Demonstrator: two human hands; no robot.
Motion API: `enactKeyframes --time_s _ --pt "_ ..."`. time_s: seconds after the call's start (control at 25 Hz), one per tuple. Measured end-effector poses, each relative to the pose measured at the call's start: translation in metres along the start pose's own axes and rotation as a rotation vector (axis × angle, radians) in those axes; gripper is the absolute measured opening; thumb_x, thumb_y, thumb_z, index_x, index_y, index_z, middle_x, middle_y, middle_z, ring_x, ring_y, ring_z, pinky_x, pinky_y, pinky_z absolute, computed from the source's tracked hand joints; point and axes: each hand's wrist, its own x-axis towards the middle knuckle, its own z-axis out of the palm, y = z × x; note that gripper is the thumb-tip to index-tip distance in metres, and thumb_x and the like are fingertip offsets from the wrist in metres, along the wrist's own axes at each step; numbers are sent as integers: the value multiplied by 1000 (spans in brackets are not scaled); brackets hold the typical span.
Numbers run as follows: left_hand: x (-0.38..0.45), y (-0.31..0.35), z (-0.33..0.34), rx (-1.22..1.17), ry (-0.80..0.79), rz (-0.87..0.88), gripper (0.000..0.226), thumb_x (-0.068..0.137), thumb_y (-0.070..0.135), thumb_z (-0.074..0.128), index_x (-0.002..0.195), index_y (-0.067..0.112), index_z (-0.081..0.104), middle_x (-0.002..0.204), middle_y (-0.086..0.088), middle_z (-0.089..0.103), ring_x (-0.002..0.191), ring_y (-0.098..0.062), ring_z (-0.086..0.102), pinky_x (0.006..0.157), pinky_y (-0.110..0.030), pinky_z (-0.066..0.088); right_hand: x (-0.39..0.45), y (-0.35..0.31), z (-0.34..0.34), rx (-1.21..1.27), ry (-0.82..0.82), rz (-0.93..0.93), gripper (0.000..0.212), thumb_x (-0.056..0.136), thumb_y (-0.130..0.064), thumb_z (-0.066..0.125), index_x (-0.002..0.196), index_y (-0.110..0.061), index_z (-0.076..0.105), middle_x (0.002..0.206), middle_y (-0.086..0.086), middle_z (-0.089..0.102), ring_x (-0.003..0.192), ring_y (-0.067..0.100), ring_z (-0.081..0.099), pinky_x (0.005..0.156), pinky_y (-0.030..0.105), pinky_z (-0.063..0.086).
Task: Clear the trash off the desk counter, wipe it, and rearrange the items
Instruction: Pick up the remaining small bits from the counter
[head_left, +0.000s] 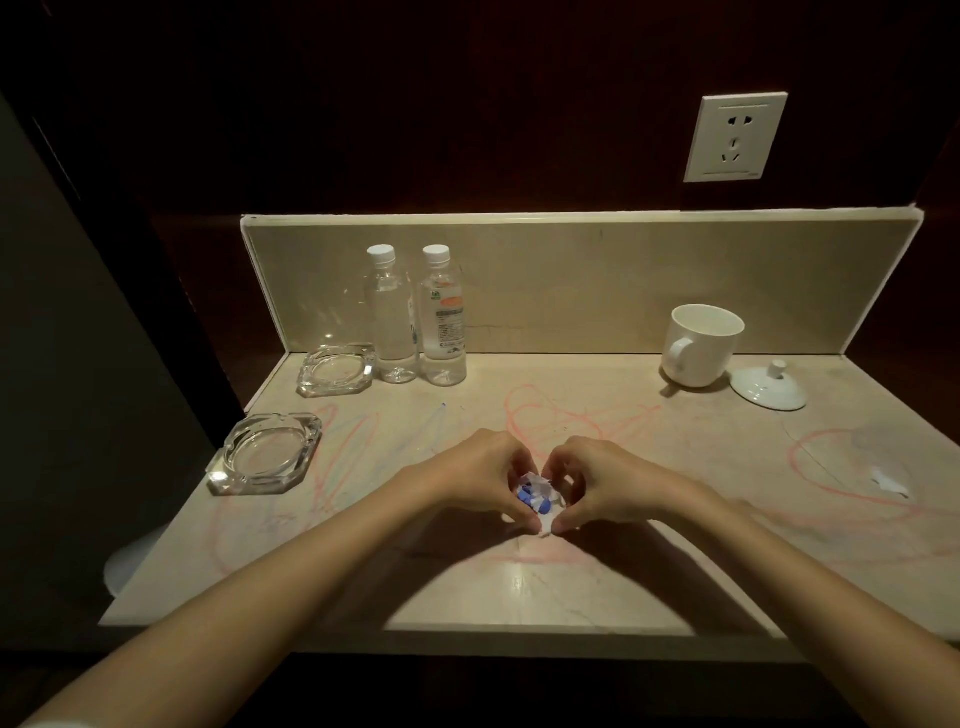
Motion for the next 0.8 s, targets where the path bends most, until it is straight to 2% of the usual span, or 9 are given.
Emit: enactKeyframes --time_s 0.12,0.2,0.36,0.48,0.6,0.72,0.8 --pt "2 -3 2 -10 41 22 40 68 36 85 96 10 73 87 -3 72 74 -14 63 70 -30 52 5 4 3 57 51 -15 25 74 -23 79 93 -16 65 81 -11 56 67 4 51 56 11 40" --pt "3 -6 3 -52 60 17 35 69 36 84 90 9 74 79 -2 70 66 -11 59 64 -29 48 9 6 5 93 87 -23 17 74 -23 79 84 -16 68 76 -6 61 63 6 51 54 12 39" --pt "6 -10 2 -88 69 21 29 70 35 83 83 11 74 67 6 62 58 -5 50 57 -24 39 14 8 7 150 107 -19 15 73 -20 80 81 -11 72 79 6 70 67 12 58 66 30 50" --pt "8 -10 3 -63 64 38 26 72 32 82 83 11 73 67 6 60 58 -7 50 59 -29 42 15 8 5 182 63 -10 12 74 -17 79 83 -11 72 82 7 71 72 16 62 72 32 52" --pt "9 -12 3 -71 62 48 18 75 24 80 83 10 71 68 6 60 60 -7 51 63 -29 47 14 10 -4 210 -71 7 13 80 -14 72 93 -9 72 92 7 71 86 22 65 84 34 52" --pt "8 -14 2 -98 54 47 21 75 25 81 87 9 72 74 4 64 65 -7 56 67 -27 50 11 8 -11 257 -183 10 24 82 -25 72 101 -12 72 97 4 71 88 17 64 88 32 50" --pt "7 -14 -4 -130 -2 16 26 74 25 82 94 10 73 81 3 67 69 -6 59 71 -25 51 12 4 -5 205 -148 2 30 77 -32 76 100 -13 71 96 5 70 90 20 64 84 33 51"
